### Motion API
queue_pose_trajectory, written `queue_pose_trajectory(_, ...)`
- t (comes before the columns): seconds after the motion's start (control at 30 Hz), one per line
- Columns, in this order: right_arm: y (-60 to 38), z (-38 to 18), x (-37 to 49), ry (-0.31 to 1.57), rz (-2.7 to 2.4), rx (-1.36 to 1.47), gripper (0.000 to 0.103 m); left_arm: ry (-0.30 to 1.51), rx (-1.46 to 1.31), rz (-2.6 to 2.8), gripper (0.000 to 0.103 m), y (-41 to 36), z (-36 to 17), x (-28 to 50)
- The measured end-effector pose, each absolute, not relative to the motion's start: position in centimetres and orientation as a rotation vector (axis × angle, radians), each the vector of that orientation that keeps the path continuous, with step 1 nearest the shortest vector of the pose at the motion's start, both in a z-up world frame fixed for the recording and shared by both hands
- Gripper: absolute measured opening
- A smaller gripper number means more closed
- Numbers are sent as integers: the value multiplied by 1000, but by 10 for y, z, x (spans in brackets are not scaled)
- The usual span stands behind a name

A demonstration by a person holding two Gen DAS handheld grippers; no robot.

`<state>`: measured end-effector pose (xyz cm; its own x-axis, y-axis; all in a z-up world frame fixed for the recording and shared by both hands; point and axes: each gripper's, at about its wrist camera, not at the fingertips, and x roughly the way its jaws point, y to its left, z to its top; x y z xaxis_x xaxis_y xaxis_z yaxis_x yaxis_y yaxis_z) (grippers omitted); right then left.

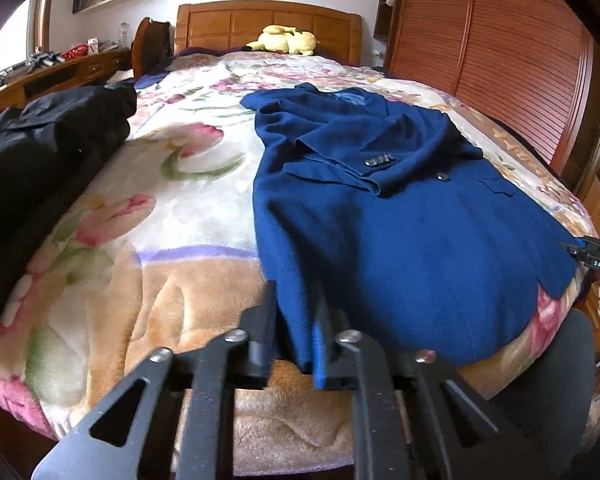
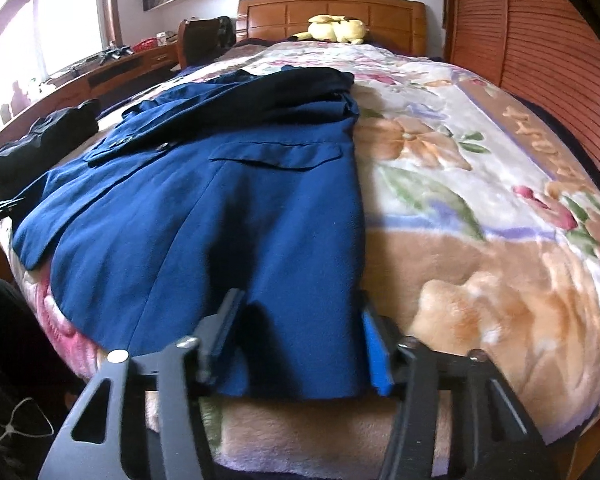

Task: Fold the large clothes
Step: 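Grasp the jacket hem with both grippers and lift it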

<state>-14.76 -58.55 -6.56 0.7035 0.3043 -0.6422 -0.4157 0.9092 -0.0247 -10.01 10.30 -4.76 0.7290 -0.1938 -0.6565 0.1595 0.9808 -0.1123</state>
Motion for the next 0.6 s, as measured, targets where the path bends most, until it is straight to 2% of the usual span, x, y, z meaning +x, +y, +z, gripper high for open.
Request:
queue_pose_trajectory(0.03,-586,-65,-148,677,426,-161,21,719,-50,-203,6,102,-45,-103)
queue_pose_trajectory(0.13,-584,-62,-148,668,428,-150,12,680,-64,-218,5,101,-32,-114)
queue_pose_trajectory(0.6,-585,14,-214,439,478,-161,9,446,-66,-252,5,97,49,-181)
